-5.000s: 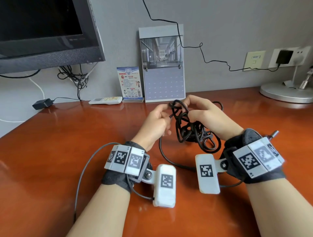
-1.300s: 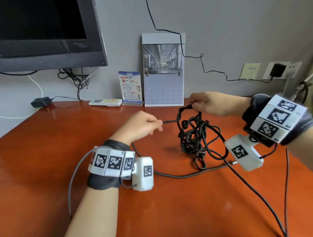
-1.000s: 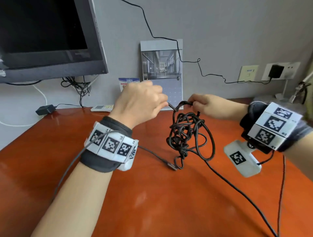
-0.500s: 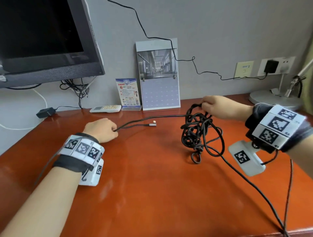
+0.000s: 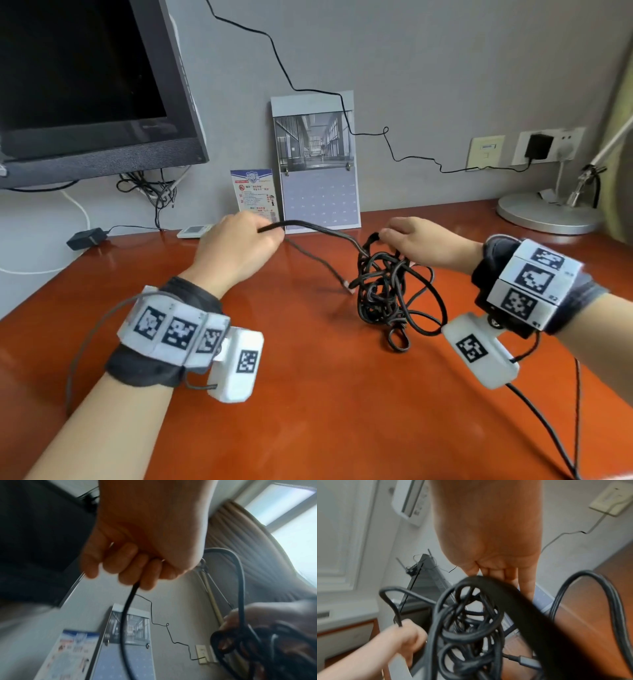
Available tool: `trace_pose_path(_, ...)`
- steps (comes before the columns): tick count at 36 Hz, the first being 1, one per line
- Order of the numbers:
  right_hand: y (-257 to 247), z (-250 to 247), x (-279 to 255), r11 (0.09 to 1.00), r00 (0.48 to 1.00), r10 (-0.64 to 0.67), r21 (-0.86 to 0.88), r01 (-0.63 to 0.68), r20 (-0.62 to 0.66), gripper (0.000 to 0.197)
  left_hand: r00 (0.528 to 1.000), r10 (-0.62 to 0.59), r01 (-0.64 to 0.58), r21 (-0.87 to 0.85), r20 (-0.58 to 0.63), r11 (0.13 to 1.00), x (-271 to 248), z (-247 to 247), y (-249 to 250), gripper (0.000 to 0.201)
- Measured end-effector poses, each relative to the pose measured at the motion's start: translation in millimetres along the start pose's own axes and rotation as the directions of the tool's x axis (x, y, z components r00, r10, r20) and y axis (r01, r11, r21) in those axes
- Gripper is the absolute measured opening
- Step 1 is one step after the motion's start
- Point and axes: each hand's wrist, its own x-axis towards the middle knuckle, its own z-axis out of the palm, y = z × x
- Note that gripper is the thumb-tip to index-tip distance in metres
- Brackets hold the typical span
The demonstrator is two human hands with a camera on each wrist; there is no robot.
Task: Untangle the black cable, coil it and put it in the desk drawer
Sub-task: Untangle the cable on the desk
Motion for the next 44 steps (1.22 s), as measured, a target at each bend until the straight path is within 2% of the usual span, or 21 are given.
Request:
trace_pose_path(2,-1,1,-2,0.973,0.997,0.032,0.227,-0.048,0.074,0.032,0.998,0.015,0.009,0.376,-0.06,0.927,-3,2,6,0.029)
trace_pose_path(5,1,0,-4,0.914,0.988,0.042,0.395,-0.097,0.146,0.029,0.999,-0.028,0.039,0.59,-0.028,0.806,-6,8,7,0.029)
trace_pose_path(9,10,3,2,0.866,0.985,0.105,0.475,-0.16,0.14,0.047,0.979,-0.178,0.048,0.731,0.102,0.681,-10,15,7,0.032)
trace_pose_path(12,14,6,7,0.85,0.979,0.135,0.489,-0.195,0.155,0.039,0.954,-0.251,0.026,0.79,0.163,0.613,-12,21,9,0.035)
trace_pose_path(14,17,7,10,0.841,0.966,0.132,0.492,-0.227,0.22,0.039,0.934,-0.304,0.029,0.806,0.19,0.591,-13,24,10,0.034)
trace_pose_path(16,18,5,13,0.85,0.944,0.112,0.461,-0.254,0.312,0.052,0.914,-0.342,0.023,0.816,0.216,0.577,-13,28,10,0.034)
trace_pose_path(18,14,4,14,0.891,0.918,0.092,0.38,-0.249,0.386,0.057,0.907,-0.348,0.014,0.811,0.236,0.585,-13,31,7,0.035)
trace_pose_path(20,9,5,16,0.922,0.917,0.094,0.315,-0.227,0.387,0.052,0.912,-0.317,-0.007,0.784,0.26,0.621,-12,33,2,0.035)
trace_pose_path(22,3,8,17,0.956,0.957,0.1,0.239,-0.168,0.273,0.05,0.902,-0.282,-0.059,0.739,0.328,0.671,-11,34,-6,0.035)
trace_pose_path(25,-3,15,22,0.993,0.992,0.052,0.095,-0.063,0.114,0.048,0.846,-0.322,-0.057,0.672,0.426,0.739,-9,27,-16,0.046)
trace_pose_path(26,-4,17,24,0.998,0.996,0.035,0.039,-0.038,0.078,0.044,0.86,-0.321,-0.022,0.657,0.398,0.754,-8,23,-18,0.051)
trace_pose_path(27,-6,18,24,1.0,0.999,0.026,-0.018,-0.025,0.045,0.04,0.894,-0.293,0.015,0.631,0.339,0.775,-8,18,-17,0.052)
trace_pose_path(29,-11,20,23,0.994,1.0,0.012,-0.109,-0.013,-0.007,0.036,0.974,-0.157,0.05,0.526,0.161,0.849,-8,9,-9,0.042)
trace_pose_path(30,-14,22,23,0.992,1.0,0.015,-0.126,-0.017,-0.018,0.035,0.995,-0.066,0.026,0.456,0.071,0.889,-9,7,-3,0.035)
trace_pose_path(32,-18,25,22,0.987,0.999,0.018,-0.16,-0.023,-0.034,0.028,0.994,0.106,-0.093,0.327,-0.021,0.94,-12,6,14,0.024)
trace_pose_path(34,-23,28,21,0.982,0.998,0.004,-0.188,-0.016,-0.061,0.022,0.983,0.18,-0.186,0.234,0.046,0.954,-16,11,33,0.026)
trace_pose_path(37,-29,31,22,0.983,0.998,0.007,-0.181,-0.018,-0.059,0.018,0.953,0.15,-0.208,0.208,0.264,0.956,-17,28,53,0.037)
trace_pose_path(39,-30,32,24,0.985,0.999,0.018,-0.171,-0.025,-0.039,0.017,0.923,0.129,-0.202,0.169,0.364,0.965,-16,41,58,0.032)
trace_pose_path(41,-30,32,25,0.984,0.999,0.021,-0.176,-0.025,-0.027,0.014,0.91,0.117,-0.164,0.087,0.398,0.983,-15,55,59,0.032)
trace_pose_path(44,-31,30,24,0.988,1.0,0.013,-0.153,-0.014,-0.011,0.007,0.921,0.079,-0.071,-0.036,0.382,0.997,-14,69,57,0.047)
